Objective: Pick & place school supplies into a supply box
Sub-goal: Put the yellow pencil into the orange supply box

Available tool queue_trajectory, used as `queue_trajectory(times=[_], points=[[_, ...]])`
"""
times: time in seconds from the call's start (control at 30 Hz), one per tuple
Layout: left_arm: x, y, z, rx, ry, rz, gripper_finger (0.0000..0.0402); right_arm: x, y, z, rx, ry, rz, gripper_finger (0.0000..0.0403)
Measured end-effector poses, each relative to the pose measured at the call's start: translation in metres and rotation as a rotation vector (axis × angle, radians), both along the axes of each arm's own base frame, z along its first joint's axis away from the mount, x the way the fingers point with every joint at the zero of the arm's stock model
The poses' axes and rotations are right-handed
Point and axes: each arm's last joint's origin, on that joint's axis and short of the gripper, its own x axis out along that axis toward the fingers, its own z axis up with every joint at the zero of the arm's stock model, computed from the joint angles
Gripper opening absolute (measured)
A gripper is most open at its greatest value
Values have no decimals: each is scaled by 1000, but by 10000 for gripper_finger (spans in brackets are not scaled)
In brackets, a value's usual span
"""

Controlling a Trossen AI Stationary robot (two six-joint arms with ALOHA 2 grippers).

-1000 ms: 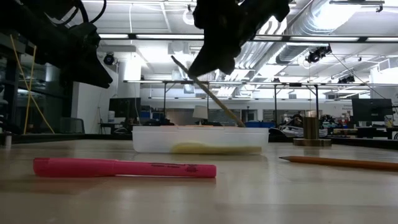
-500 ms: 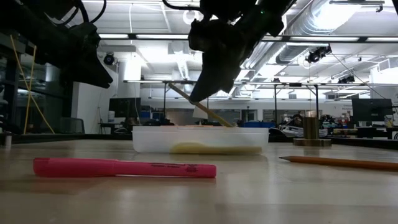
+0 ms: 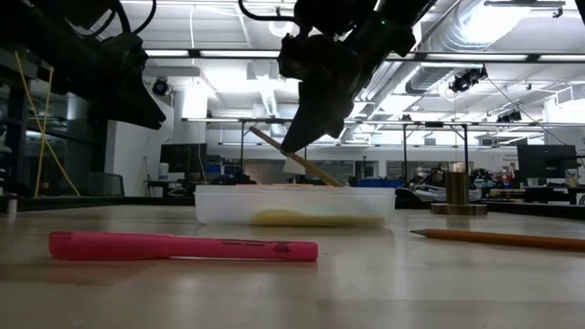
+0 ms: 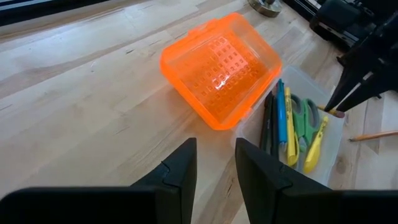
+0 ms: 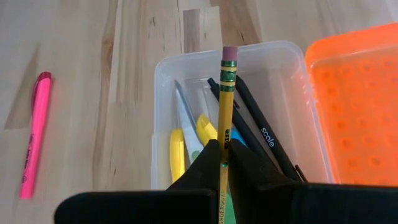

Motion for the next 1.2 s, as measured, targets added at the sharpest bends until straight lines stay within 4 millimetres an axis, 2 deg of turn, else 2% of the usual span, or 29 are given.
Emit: queue_trajectory(times=[0.43,0.67,1.1,1.2], points=[[2,0,3,15,-31,-5,140,-1,-4,-1,-4,11,-15,0],[2,0,3,17,-29,-6,140,4,-4,-15,6,39,-9,1],[2,0,3,16,-29,-8,140,6,-8,-17,2,28,-32,1],[2,0,3,16,-29,-8,140,8,-9,-24,12,38,-34,1]])
